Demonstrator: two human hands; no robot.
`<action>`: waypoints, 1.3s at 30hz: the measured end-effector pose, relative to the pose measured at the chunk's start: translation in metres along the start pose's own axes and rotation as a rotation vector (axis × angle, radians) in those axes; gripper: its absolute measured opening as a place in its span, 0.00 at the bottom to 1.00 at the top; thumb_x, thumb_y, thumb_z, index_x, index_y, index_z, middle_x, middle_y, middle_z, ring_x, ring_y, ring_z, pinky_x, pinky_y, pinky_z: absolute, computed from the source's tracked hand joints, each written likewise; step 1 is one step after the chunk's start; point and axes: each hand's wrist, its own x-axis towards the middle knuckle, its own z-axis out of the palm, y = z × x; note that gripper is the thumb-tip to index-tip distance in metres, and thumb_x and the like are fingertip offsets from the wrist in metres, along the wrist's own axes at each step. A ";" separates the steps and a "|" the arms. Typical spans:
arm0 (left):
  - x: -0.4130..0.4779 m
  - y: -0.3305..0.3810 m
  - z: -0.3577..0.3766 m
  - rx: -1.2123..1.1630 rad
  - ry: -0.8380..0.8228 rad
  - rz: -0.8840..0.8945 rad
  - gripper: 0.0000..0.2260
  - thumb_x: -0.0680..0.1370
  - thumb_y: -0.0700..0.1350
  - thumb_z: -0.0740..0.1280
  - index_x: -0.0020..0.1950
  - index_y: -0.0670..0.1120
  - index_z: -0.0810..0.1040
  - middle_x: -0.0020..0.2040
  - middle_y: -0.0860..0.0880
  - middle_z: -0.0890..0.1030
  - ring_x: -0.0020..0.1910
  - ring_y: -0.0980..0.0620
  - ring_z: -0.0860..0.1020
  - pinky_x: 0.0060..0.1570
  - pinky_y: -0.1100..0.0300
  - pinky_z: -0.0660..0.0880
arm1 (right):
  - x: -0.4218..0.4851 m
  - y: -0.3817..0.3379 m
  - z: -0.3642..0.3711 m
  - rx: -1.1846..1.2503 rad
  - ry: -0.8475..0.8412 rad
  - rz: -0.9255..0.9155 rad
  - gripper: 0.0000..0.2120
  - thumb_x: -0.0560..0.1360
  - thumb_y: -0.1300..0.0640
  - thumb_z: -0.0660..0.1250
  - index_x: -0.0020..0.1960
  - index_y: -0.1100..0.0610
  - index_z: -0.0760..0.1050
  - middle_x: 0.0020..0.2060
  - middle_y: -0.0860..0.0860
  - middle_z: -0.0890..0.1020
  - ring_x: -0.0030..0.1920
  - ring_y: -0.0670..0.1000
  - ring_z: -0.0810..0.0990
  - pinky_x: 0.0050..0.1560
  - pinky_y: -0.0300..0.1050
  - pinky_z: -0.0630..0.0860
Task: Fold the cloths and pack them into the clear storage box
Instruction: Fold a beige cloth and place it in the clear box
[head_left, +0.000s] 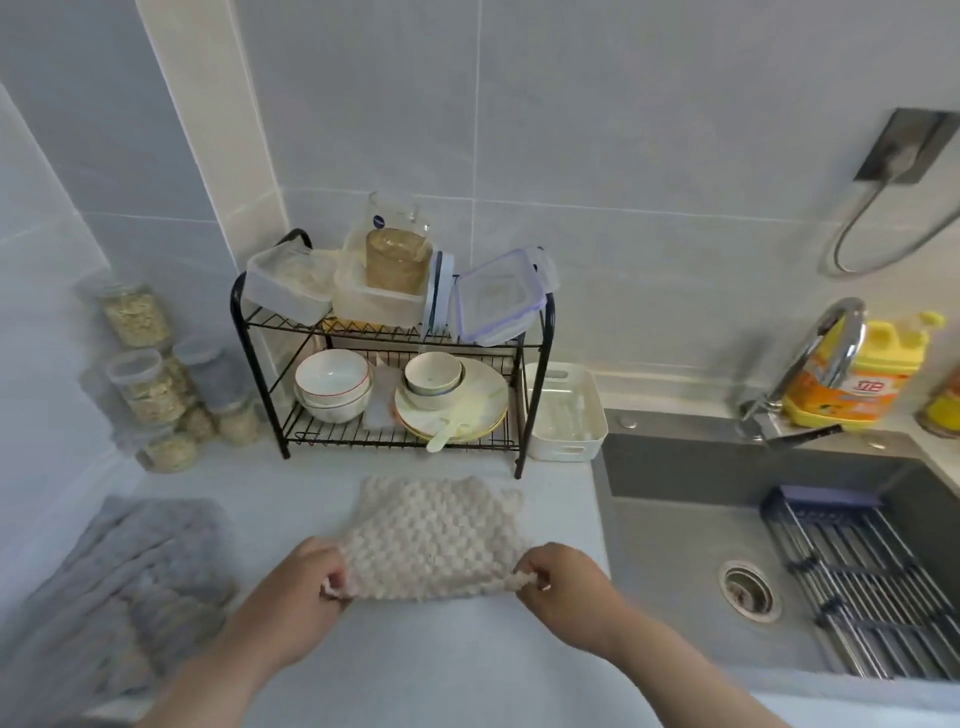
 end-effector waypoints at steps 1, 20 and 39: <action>-0.003 -0.009 0.016 0.007 -0.044 0.002 0.17 0.67 0.39 0.74 0.33 0.59 0.71 0.42 0.57 0.72 0.37 0.61 0.74 0.42 0.68 0.70 | -0.004 0.009 0.011 -0.014 -0.046 0.015 0.09 0.75 0.56 0.64 0.41 0.43 0.71 0.41 0.41 0.73 0.44 0.47 0.73 0.41 0.28 0.67; 0.157 -0.028 0.025 0.220 -0.183 -0.009 0.11 0.81 0.45 0.59 0.60 0.47 0.77 0.61 0.52 0.74 0.54 0.51 0.75 0.51 0.59 0.70 | 0.125 0.045 0.010 -0.133 -0.013 0.374 0.13 0.75 0.58 0.59 0.58 0.57 0.75 0.52 0.54 0.78 0.50 0.57 0.78 0.44 0.45 0.75; 0.134 -0.017 0.005 -0.110 -0.110 -0.090 0.08 0.73 0.40 0.68 0.36 0.52 0.75 0.37 0.50 0.80 0.34 0.48 0.78 0.31 0.58 0.73 | 0.105 0.035 0.002 0.195 0.171 0.277 0.06 0.73 0.59 0.70 0.47 0.54 0.74 0.41 0.49 0.76 0.33 0.48 0.72 0.25 0.32 0.68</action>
